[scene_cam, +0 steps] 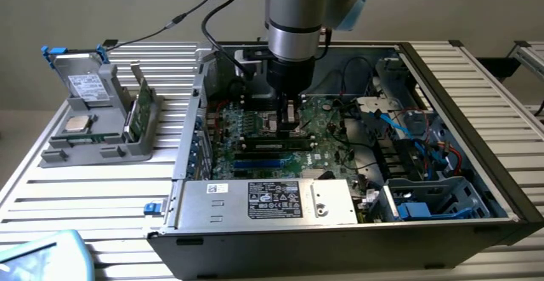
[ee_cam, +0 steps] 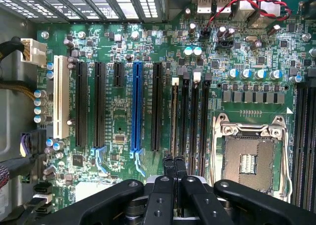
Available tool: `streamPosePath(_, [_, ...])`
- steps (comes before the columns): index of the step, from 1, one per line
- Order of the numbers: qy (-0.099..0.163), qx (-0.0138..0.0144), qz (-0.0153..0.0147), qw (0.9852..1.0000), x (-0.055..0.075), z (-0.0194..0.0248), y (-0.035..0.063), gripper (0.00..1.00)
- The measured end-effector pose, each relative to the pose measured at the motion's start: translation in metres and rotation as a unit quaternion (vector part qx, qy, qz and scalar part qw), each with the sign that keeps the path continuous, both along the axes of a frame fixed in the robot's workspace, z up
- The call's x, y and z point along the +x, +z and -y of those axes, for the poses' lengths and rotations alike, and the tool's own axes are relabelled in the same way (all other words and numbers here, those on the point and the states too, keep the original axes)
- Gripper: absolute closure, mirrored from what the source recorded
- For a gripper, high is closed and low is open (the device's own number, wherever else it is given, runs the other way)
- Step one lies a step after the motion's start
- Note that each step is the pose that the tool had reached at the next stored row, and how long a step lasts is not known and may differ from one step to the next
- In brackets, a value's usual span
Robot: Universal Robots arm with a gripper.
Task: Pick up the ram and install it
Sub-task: 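Press down the ram until it locks into place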
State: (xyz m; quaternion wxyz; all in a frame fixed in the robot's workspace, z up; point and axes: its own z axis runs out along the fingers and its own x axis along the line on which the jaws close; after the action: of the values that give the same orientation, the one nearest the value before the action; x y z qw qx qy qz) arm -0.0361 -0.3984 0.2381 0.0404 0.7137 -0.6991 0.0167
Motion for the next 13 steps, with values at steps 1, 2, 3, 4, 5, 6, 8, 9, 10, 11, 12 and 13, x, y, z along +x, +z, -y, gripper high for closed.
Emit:
streamPosePath(1, [0.000,0.0000,0.0000,1.0000,0.0000,0.0000,0.0000,0.89])
streamPosePath(2, [0.000,0.0000,0.0000,1.0000,0.0000,0.0000,0.0000,0.89])
streamPosePath(3, [0.000,0.0000,0.0000,1.0000,0.0000,0.0000,0.0000,0.89])
streamPosePath(4, [0.000,0.0000,0.0000,1.0000,0.0000,0.0000,0.0000,0.89])
streamPosePath(5, [0.000,0.0000,0.0000,1.0000,0.0000,0.0000,0.0000,0.89])
streamPosePath(6, [0.000,0.0000,0.0000,1.0000,0.0000,0.0000,0.0000,0.89])
streamPosePath(8, [0.000,-0.0001,0.0003,1.0000,-0.0010,-0.0003,0.0000,0.89])
streamPosePath(9, [-0.003,-0.0011,0.0009,1.0000,-0.0009,-0.0003,-0.0001,0.89])
streamPosePath(10, [-0.009,-0.0018,0.0009,1.0000,-0.0009,-0.0003,-0.0002,0.89])
streamPosePath(11, [-0.018,-0.0019,0.0009,0.9998,-0.0009,-0.0003,-0.0003,0.89])
streamPosePath(12, [-0.027,-0.0020,0.0009,0.9996,-0.0010,-0.0003,-0.0004,0.89])
streamPosePath(13, [-0.036,-0.0020,0.0008,0.9993,-0.0010,-0.0003,-0.0006,0.89])
